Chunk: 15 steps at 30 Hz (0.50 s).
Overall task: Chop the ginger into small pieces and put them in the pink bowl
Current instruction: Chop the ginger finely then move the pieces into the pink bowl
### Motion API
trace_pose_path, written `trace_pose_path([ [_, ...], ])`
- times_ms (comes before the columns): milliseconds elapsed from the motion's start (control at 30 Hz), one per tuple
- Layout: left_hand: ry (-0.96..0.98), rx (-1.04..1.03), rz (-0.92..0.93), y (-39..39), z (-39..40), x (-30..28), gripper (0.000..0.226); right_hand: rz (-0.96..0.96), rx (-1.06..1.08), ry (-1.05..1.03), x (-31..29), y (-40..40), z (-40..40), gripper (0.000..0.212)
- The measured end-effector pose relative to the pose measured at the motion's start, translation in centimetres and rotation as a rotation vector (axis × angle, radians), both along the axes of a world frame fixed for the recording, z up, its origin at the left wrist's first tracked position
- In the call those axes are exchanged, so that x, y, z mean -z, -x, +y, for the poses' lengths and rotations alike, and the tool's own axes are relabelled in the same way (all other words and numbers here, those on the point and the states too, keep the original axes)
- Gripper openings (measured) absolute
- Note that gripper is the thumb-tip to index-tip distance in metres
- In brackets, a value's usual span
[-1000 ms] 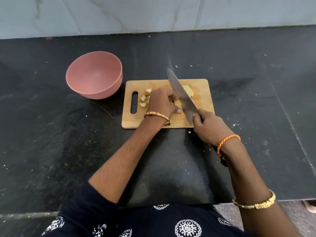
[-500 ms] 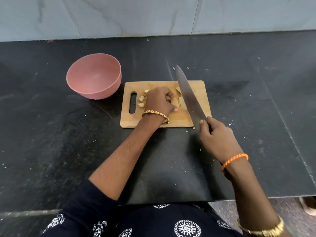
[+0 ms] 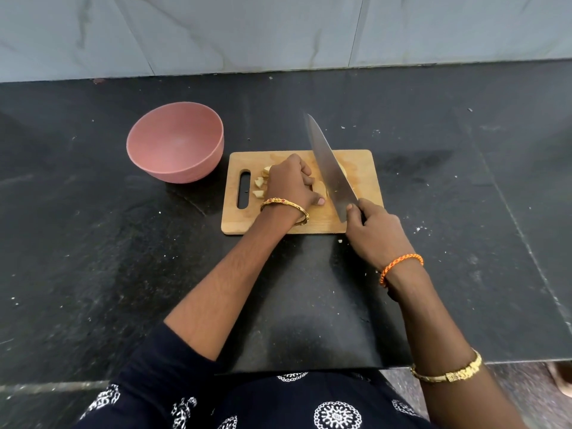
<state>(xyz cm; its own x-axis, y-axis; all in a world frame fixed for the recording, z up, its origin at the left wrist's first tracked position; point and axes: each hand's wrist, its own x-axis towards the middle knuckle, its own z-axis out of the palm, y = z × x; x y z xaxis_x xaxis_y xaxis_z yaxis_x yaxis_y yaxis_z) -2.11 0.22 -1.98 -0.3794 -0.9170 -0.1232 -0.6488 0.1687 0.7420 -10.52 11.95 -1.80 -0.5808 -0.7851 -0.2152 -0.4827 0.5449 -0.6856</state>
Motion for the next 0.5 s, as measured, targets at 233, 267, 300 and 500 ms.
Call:
trace_pose_path([
  [233, 0.004, 0.019, 0.043, -0.2, 0.1, -0.1, 0.056, 0.019, -0.065, -0.067, -0.4, 0.1, -0.8, 0.030],
  [267, 0.006, 0.021, 0.049, -0.3, 0.1, -0.1, 0.057, 0.027, -0.075, -0.085, -0.7, 0.2, -0.9, 0.029],
  [300, 0.007, 0.020, 0.053, -0.3, 0.1, -0.1, 0.057, 0.032, -0.087, -0.103, -1.0, 0.4, -1.2, 0.028],
  [500, 0.017, 0.021, 0.048, -0.4, 0.2, 0.4, 0.050, 0.003, -0.136, -0.165, -1.7, 0.9, -2.3, 0.024],
])
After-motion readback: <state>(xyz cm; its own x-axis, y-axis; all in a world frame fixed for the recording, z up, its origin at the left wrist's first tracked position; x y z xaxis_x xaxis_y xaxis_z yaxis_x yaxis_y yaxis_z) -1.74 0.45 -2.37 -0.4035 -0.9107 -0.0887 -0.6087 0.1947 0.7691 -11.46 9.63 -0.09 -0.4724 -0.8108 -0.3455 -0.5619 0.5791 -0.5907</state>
